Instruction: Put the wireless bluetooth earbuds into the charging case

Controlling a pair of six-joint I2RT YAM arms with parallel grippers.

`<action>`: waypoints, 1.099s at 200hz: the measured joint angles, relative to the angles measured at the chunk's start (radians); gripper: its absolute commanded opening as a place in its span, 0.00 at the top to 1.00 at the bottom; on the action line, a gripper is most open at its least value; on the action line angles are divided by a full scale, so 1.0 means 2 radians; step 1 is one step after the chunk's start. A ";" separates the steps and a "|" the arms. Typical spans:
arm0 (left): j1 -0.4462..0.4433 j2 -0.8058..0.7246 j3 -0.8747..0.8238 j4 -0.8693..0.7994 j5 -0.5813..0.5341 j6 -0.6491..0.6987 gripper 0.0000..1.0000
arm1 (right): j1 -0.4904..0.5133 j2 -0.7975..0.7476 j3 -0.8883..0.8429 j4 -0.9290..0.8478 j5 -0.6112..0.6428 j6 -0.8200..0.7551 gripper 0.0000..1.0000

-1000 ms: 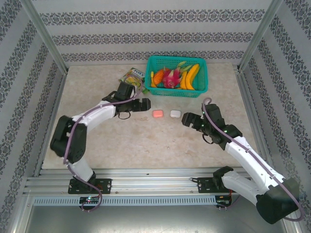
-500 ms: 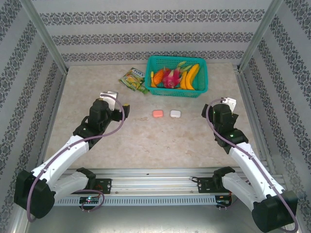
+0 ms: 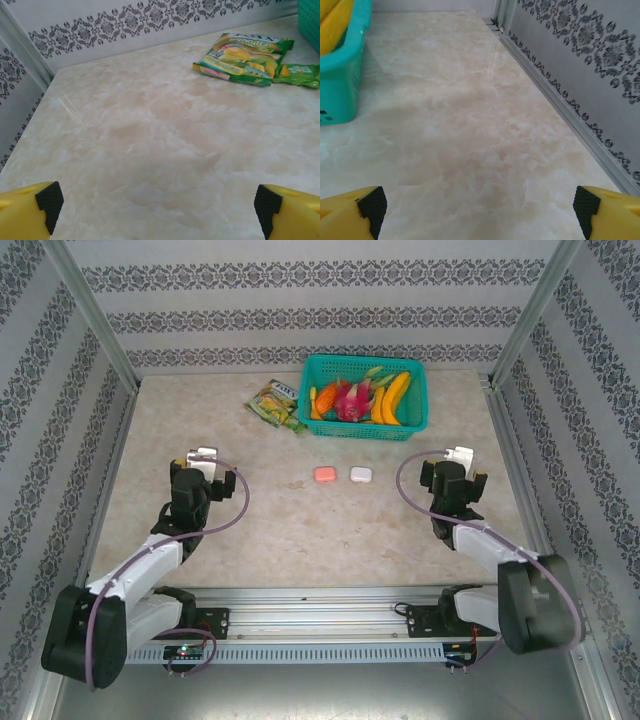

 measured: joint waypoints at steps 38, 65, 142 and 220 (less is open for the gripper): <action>0.021 0.086 -0.034 0.103 0.012 -0.008 0.00 | -0.006 0.074 -0.012 0.131 -0.036 -0.025 0.02; 0.040 0.167 -0.034 0.171 0.043 -0.010 0.00 | -0.015 0.105 -0.044 0.209 -0.092 -0.038 0.02; 0.111 0.245 0.005 0.207 0.161 -0.040 0.00 | -0.056 0.144 -0.009 0.236 -0.197 -0.047 0.02; 0.111 0.245 0.012 0.205 0.159 -0.051 0.00 | -0.051 0.144 -0.007 0.224 -0.204 -0.047 0.02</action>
